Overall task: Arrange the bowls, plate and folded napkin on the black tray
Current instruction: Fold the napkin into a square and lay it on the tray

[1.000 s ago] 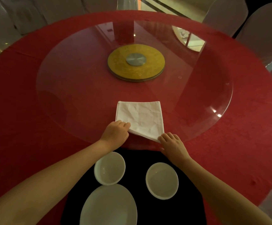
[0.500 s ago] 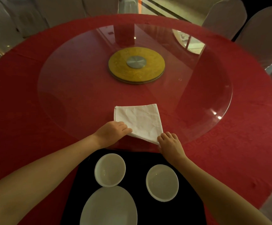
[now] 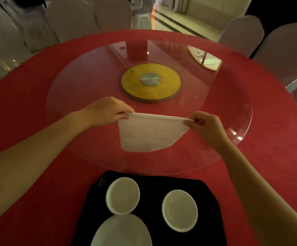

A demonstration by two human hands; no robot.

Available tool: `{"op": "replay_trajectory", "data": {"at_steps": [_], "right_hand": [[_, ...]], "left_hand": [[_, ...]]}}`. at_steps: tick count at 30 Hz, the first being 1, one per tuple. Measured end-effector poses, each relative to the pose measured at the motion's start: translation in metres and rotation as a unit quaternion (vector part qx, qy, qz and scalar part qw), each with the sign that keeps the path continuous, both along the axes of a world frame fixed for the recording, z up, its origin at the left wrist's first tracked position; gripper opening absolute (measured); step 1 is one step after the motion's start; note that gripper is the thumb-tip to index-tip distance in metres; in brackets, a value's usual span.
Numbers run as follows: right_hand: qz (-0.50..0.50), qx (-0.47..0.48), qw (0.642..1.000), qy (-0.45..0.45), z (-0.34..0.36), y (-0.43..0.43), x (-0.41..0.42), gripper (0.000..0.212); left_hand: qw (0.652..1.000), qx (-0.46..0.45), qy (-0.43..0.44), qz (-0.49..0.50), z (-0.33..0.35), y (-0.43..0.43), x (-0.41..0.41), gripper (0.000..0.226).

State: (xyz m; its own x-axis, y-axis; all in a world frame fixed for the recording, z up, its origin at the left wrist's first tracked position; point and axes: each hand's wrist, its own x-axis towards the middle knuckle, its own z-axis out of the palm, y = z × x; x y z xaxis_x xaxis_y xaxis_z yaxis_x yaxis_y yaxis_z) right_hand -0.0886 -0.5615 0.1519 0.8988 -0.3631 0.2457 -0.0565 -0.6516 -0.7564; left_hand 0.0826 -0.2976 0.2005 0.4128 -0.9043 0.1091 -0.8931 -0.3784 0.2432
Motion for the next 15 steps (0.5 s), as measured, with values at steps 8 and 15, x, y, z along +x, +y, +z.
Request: {"op": "replay_trajectory", "data": {"at_steps": [8, 15], "right_hand": [[0.08, 0.113, 0.989, 0.043, 0.039, -0.003, -0.017, 0.007], [-0.015, 0.17, 0.976, 0.138, -0.022, -0.015, 0.024, 0.009]], "left_hand": [[0.991, 0.025, 0.123, 0.052, 0.023, 0.011, -0.001, 0.022], [0.978, 0.145, 0.131, 0.074, -0.044, -0.036, 0.038, 0.019]]}}
